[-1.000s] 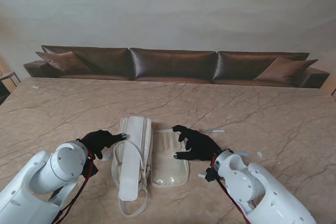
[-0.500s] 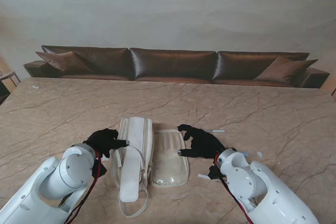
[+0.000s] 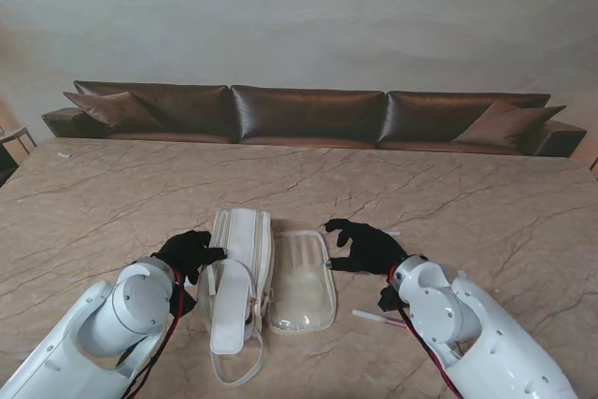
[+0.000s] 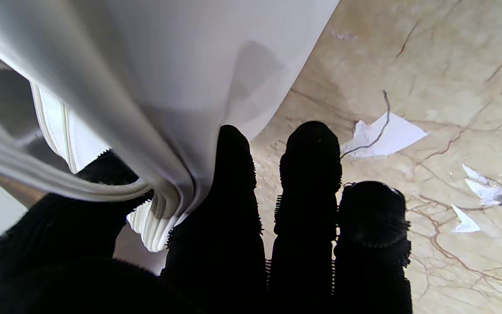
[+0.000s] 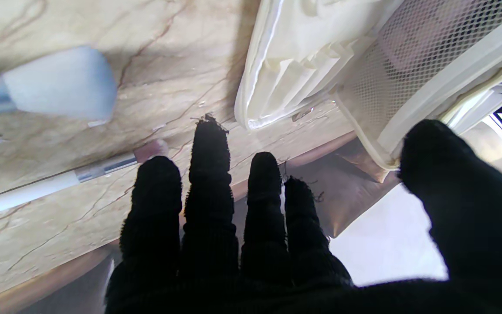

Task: Pack the cosmetics bag

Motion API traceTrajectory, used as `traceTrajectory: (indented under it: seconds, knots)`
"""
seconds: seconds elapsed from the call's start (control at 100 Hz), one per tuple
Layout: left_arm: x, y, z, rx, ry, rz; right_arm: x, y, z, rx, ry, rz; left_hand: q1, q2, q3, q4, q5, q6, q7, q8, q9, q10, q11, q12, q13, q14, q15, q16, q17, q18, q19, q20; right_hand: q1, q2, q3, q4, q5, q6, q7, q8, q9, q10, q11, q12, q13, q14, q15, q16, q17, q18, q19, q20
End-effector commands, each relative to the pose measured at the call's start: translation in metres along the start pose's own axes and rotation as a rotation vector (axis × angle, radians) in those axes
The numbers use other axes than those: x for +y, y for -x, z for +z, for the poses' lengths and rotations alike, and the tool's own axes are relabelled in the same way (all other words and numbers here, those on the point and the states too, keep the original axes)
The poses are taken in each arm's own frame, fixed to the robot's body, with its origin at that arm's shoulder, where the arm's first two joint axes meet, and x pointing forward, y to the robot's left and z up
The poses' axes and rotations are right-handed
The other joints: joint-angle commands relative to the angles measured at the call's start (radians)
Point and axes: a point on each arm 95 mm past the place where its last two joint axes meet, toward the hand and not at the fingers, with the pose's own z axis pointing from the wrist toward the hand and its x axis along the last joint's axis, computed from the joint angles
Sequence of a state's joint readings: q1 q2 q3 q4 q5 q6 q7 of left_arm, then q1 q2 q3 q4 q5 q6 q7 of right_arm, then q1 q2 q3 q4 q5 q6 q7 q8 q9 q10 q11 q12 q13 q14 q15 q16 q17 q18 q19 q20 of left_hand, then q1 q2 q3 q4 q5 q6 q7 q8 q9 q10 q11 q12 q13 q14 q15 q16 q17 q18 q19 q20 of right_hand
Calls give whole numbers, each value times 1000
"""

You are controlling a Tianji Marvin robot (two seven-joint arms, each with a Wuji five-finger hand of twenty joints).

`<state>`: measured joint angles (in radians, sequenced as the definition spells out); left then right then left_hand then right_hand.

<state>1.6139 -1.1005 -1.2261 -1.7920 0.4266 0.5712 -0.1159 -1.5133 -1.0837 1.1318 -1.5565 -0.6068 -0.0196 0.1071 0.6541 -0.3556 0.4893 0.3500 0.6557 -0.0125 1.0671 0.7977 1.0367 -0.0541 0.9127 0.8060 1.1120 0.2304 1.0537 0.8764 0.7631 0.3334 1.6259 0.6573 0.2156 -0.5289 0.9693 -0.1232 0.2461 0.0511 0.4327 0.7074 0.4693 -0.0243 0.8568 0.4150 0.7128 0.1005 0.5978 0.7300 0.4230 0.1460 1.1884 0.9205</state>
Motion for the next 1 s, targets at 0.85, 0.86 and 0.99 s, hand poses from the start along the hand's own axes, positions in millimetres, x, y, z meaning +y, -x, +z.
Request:
traceTrajectory:
  seconds: [0.85,0.86,0.99]
  knots:
    - [-18,8,11,-24,-170,-81,53,35,3,-168,-10,-128,105,194,50,145,56,-139,107,142,70,-172,79,36,105,-62,90,41,95,-25,141,-60,40,-128,112,-21,403,-257,203,-170,358,-37,-259,-94,182,-37,-126,-113,87,25,-18,-107]
    - [-19,8,11,-23,-170,-80,54,35,3,-170,-11,-130,105,194,50,145,56,-139,107,142,70,-172,79,36,105,-62,90,41,95,-25,141,-60,40,-129,115,-23,404,-256,201,-173,357,-36,-258,-93,180,-37,-123,-110,85,25,-15,-106]
    - [-22,7,13,-15,-176,-62,59,43,7,-193,-13,-161,102,195,50,146,57,-143,105,146,71,-173,76,37,106,-65,86,42,95,-28,141,-62,59,-185,150,-38,405,-243,191,-191,333,-31,-236,-78,146,-38,-95,-78,61,23,-8,-90]
